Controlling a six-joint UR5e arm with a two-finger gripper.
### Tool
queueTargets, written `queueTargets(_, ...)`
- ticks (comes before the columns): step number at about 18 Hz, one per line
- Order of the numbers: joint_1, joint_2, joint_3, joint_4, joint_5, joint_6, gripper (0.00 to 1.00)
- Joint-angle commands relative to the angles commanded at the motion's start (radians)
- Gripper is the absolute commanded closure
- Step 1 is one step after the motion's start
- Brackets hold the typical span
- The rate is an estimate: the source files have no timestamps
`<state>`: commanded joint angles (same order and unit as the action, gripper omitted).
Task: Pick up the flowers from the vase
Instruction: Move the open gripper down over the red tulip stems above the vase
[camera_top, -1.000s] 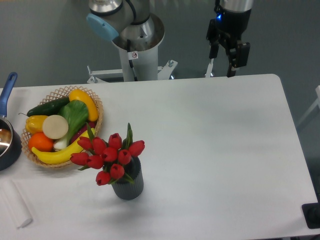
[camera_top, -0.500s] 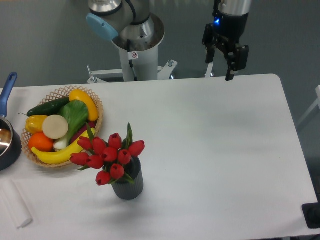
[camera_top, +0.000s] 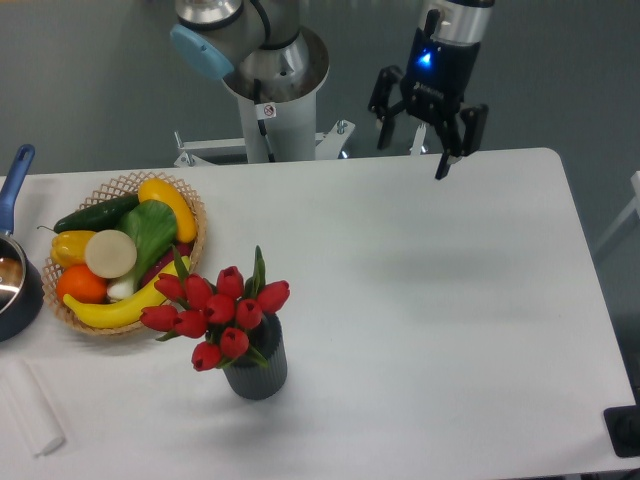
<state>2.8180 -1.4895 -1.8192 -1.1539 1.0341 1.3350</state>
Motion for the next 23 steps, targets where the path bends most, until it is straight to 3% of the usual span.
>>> queueTargets(4,-0.031,-0.015,-0.044,0.147,-0.011,-0.112,0.00)
queueTargets(11,-0.135,-0.090,-0.052,0.200,-0.063,-0.137,0.00)
queueTargets(15,-0.164,-0.141,-0.075,0.322,-0.149,-0.140,0.00)
queueTargets(21,-0.166,-0.190,-0.092,0.345,-0.311,-0.108,0.00)
queueTargets(23,-0.167,-0.201,-0.091,0.352,-0.318,-0.096,0.00)
